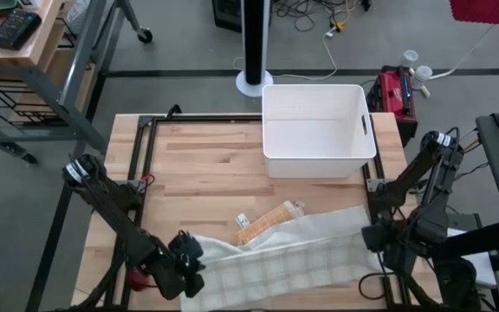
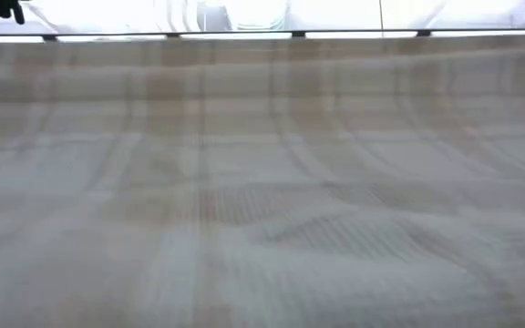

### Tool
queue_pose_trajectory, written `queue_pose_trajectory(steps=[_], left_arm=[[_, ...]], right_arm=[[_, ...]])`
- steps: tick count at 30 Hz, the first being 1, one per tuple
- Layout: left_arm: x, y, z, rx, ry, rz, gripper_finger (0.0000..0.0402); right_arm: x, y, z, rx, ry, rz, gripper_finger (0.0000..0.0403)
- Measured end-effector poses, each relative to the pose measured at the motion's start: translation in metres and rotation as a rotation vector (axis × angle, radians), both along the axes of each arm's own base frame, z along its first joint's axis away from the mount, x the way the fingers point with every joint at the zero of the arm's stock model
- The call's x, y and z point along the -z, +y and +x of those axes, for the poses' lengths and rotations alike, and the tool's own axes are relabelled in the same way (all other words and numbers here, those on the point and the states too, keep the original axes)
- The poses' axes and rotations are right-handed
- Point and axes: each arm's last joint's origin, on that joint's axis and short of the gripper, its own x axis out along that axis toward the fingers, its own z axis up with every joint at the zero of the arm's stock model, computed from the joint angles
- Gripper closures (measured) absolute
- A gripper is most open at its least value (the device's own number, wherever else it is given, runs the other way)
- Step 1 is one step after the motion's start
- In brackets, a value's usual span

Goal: Fold towel
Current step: Fold the white checkered towel

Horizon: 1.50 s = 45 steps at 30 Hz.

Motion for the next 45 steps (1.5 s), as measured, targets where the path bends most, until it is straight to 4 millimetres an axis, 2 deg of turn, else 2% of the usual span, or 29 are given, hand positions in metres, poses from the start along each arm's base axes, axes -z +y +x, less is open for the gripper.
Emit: queue_pose_trajectory(steps=[7, 14, 19, 22, 30, 33, 38, 42, 45], left_arm=[[0.007, 0.012, 0.002, -0.026, 0.04, 0.05, 0.04], [0.012, 0.02, 0.004, -0.05, 0.05, 0.078, 0.0392], [0.014, 0.022, 0.004, -0.074, 0.06, 0.068, 0.038], [0.017, 0.023, 0.002, -0.09, 0.096, 0.048, 0.0361], [0.023, 0.029, -0.005, -0.156, 0.166, 0.054, 0.0301], [0.021, 0.027, -0.004, -0.151, 0.161, 0.029, 0.0288], [0.016, 0.012, -0.009, -0.148, 0.249, -0.143, 0.0282], [0.007, -0.008, -0.006, -0.124, 0.121, -0.29, 0.0291], [0.005, -0.016, -0.007, -0.135, 0.099, -0.348, 0.0304]], right_arm=[[0.011, -0.009, 0.01, 0.017, -0.016, -0.074, 0.0403], [0.04, -0.024, 0.015, 0.043, 0.036, -0.184, 0.0403], [0.056, -0.031, 0.016, 0.077, -0.018, -0.262, 0.0398], [0.059, -0.034, 0.017, 0.099, -0.007, -0.277, 0.0379], [0.057, -0.037, 0.017, 0.15, -0.011, -0.298, 0.0301], [0.056, -0.035, 0.016, 0.18, 0.008, -0.268, 0.0279], [0.057, -0.023, 0.013, 0.177, 0.029, -0.105, 0.0264], [0.061, -0.005, 0.011, 0.133, 0.02, 0.069, 0.0268], [0.064, 0.003, 0.011, 0.137, -0.008, 0.13, 0.0279]])
